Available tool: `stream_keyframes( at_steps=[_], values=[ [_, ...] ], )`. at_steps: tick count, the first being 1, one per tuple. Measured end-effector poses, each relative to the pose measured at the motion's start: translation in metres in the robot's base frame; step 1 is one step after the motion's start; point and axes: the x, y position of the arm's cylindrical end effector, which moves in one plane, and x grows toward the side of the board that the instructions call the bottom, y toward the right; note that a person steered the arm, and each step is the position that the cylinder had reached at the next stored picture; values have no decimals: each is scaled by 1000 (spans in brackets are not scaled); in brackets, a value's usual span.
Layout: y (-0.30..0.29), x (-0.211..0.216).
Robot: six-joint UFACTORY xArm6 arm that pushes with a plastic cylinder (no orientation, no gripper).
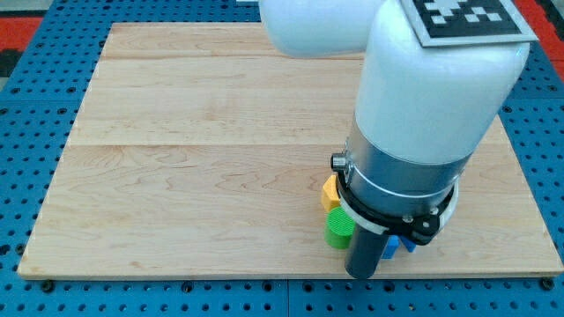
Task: Move the blue blocks into the green star
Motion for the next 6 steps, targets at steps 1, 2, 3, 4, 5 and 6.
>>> stream_keyframes(
  at_steps=[1, 2, 3, 4, 5, 6],
  values=[
    [27, -15],
    [56, -12],
    [52, 0],
    [108, -7],
    [113, -38],
    [80, -64]
  ],
)
